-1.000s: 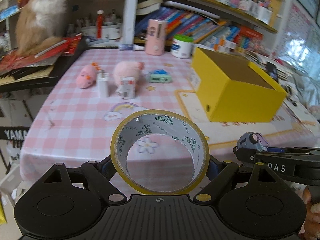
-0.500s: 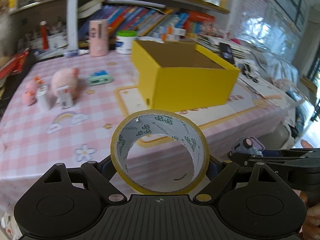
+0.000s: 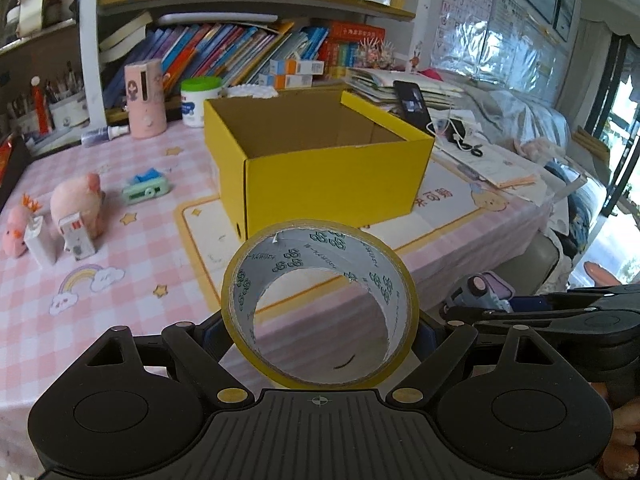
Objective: Organize objects
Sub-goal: 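Carry the tape roll and toy truck with both tools toward the yellow box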
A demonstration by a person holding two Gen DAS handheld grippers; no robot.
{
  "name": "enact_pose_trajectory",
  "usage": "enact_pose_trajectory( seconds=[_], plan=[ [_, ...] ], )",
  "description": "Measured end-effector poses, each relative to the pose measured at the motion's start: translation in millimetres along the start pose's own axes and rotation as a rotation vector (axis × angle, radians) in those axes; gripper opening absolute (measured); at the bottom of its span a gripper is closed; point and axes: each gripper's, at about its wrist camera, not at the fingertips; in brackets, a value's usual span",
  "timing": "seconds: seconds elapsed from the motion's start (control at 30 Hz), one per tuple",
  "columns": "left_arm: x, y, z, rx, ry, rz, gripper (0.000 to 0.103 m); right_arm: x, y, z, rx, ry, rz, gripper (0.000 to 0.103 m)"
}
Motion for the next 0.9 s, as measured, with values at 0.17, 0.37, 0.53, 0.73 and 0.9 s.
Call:
enact_pose_trajectory(
  seconds=[0.17, 0.37, 0.53, 0.73, 0.9],
  plan=[
    [4, 3, 11, 0.007, -0.006, 0.002, 0.087, 8, 6, 10, 0.004, -0.003, -0.007, 0.042],
    [12, 3, 21, 0.025, 0.001, -0.001, 0.087, 19, 13, 23, 0.012, -0.004, -0.001, 0.042],
    [16, 5, 29, 0.020, 0.001, 0.009, 0.087, 27, 17, 35, 0.018, -0.008, 0.000, 0.042],
    [21, 10, 36, 0.011, 0.015, 0.019, 0.087, 35, 20, 45, 0.023, -0.014, -0.008, 0.042],
    [28, 14, 41, 0.008, 0.033, 0.024, 0.087, 43, 23, 50, 0.025, -0.002, -0.016, 0.042]
  ],
)
Point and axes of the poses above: each gripper's, at about its wrist camera, not at the fingertips, and z roughly the way its jaws point, y to its right, x to its top, and after that the axes turned 14 degrees about y, right-handed
